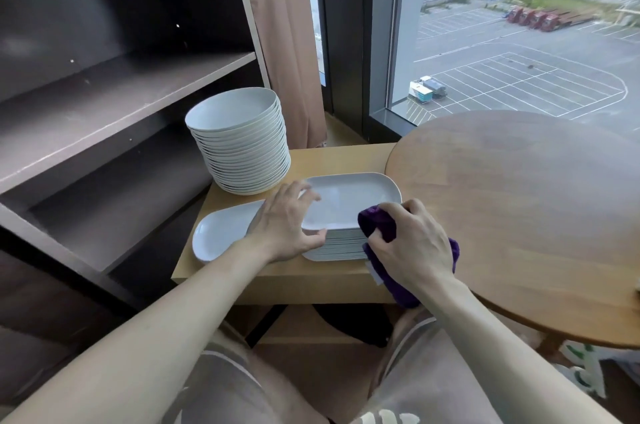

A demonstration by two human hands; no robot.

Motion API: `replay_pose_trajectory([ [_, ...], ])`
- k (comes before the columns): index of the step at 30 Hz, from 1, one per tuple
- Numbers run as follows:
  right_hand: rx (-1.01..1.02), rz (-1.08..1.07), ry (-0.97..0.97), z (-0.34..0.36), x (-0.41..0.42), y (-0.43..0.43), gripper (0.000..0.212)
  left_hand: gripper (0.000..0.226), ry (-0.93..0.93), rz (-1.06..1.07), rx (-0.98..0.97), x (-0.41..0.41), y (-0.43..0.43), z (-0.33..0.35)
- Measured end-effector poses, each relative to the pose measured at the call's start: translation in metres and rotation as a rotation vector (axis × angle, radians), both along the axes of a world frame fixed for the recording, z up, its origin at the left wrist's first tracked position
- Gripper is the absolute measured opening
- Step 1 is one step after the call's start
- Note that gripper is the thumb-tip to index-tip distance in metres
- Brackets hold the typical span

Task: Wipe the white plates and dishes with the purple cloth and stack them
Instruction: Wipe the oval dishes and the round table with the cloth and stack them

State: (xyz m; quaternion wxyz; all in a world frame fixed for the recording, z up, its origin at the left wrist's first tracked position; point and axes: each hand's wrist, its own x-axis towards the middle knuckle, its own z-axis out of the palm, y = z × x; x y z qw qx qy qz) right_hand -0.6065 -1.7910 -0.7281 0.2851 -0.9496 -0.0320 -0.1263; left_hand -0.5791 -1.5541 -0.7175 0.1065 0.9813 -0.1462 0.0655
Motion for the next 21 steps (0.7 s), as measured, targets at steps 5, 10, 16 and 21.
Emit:
replay_pose_trajectory([
  [5,0.076,0.002,0.035,0.002,0.002,-0.002,0.028,0.022,-0.126,-0.079,0.256,-0.013,-0.025,0.000],
  [10,0.085,-0.005,0.024,0.000,0.003,-0.002,0.029,0.017,-0.190,-0.091,0.444,-0.015,-0.034,0.004],
  [16,0.109,0.001,0.010,0.001,-0.001,-0.002,0.030,0.031,-0.221,-0.147,0.542,-0.021,-0.036,0.011],
  [21,0.126,0.017,-0.036,0.004,-0.001,-0.001,0.032,0.032,-0.314,-0.119,0.452,-0.022,-0.032,0.011],
])
